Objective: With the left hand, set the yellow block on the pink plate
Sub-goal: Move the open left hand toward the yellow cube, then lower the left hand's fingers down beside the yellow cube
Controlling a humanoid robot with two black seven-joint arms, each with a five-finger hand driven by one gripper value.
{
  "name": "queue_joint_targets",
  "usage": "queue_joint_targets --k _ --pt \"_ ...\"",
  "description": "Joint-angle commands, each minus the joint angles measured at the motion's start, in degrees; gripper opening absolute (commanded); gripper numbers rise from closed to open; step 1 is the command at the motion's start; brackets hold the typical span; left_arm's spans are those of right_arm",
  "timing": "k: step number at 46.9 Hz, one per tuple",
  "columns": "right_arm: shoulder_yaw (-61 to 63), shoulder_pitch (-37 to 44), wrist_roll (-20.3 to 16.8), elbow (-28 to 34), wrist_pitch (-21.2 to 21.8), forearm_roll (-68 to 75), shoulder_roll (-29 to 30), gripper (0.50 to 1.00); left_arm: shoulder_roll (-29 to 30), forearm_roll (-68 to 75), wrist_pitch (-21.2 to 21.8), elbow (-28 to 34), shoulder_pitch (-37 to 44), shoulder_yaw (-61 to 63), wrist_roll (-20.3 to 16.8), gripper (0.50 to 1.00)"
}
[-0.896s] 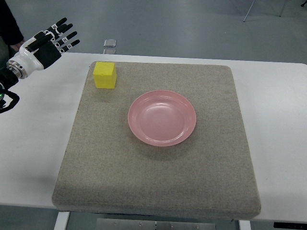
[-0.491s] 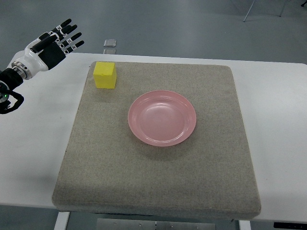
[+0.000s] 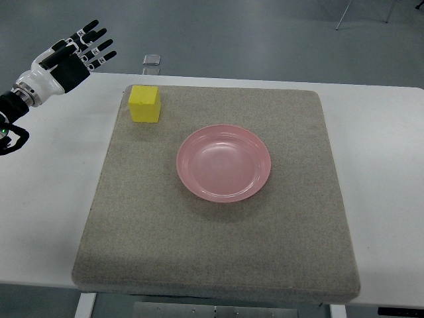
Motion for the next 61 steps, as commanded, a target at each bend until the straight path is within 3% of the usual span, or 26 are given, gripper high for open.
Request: queue_joint_targets --k 1,11,35,61 --pt "0.0 0.0 0.0 0.0 0.0 0.0 0.0 0.924 0.1 7.2 0.0 1.4 -1.5 0.0 -0.6 0.994" --pt "0.0 0.0 0.0 0.0 0.0 0.0 0.0 0.924 0.2 26.8 0.1 2.5 -3.7 -0.3 -6.6 0.994" --pt "0.0 0.0 0.0 0.0 0.0 0.0 0.0 0.924 0.3 67.3 0.3 -0.4 -12.8 0.4 -7.0 0.994" --pt "0.0 0.0 0.0 0.0 0.0 0.0 0.0 0.924 -0.7 93.3 1.3 -5.6 -17.1 5.8 -7.9 0.992"
